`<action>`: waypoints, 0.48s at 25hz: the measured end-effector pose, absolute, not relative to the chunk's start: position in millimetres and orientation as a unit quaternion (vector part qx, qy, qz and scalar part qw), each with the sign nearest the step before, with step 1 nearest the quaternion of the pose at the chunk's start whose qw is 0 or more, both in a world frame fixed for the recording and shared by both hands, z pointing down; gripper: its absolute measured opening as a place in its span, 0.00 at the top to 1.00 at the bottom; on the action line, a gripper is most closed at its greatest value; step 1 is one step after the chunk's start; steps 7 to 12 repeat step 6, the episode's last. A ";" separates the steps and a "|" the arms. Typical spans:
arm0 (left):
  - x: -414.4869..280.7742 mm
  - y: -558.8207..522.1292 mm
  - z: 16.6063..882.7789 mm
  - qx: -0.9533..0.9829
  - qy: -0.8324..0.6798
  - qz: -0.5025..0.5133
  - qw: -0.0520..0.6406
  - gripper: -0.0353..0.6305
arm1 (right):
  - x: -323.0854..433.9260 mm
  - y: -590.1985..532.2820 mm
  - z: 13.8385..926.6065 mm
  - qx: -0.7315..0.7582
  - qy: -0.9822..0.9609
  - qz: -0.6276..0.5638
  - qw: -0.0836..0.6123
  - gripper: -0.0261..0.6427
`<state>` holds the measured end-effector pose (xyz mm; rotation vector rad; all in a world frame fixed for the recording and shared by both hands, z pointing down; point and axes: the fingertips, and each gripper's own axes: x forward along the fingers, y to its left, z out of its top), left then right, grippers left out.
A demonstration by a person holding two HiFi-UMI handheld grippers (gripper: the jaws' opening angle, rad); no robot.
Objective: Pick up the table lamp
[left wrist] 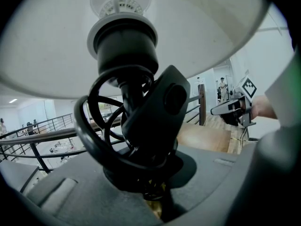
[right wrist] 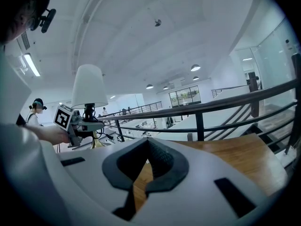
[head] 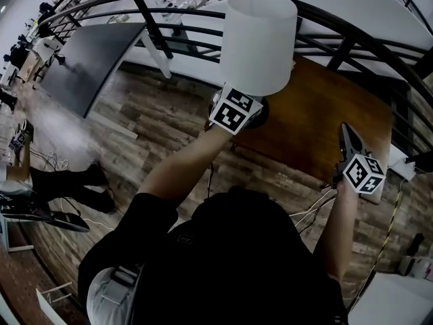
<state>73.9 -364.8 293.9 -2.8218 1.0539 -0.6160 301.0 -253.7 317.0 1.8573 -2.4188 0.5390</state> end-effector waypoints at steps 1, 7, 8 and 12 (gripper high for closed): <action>73.7 -364.5 293.5 -0.917 0.343 -0.200 0.033 0.86 | 300.7 -253.5 316.8 0.599 -0.781 0.174 0.022 0.95; 73.5 -363.6 295.0 -0.916 0.345 -0.203 0.036 0.86 | 296.9 -253.5 318.9 0.595 -0.785 0.173 0.022 0.95; 73.5 -363.6 295.0 -0.916 0.345 -0.203 0.036 0.86 | 296.9 -253.5 318.9 0.595 -0.785 0.173 0.022 0.95; 73.5 -363.6 295.0 -0.916 0.345 -0.203 0.036 0.86 | 296.9 -253.5 318.9 0.595 -0.785 0.173 0.022 0.95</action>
